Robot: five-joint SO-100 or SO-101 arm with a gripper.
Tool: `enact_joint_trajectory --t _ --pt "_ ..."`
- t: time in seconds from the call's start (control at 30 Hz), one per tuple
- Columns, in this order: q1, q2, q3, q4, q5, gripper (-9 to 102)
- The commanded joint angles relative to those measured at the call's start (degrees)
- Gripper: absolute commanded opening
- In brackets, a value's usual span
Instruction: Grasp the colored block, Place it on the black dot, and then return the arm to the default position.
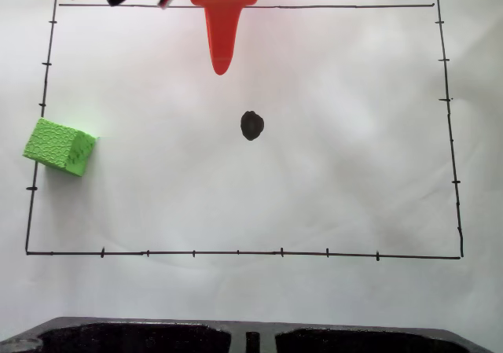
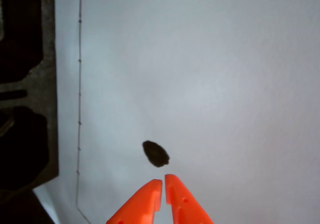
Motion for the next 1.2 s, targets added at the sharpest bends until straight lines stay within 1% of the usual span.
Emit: enact_joint_trajectory --t 0.0,0.77,1.17 --pt "0.0 0.9 -0.3 -0.4 -0.6 0" --pt "-0.1 1.0 -0.3 -0.3 -0.6 0" --pt "1.4 0.7 -0.3 -0.4 0.9 0"
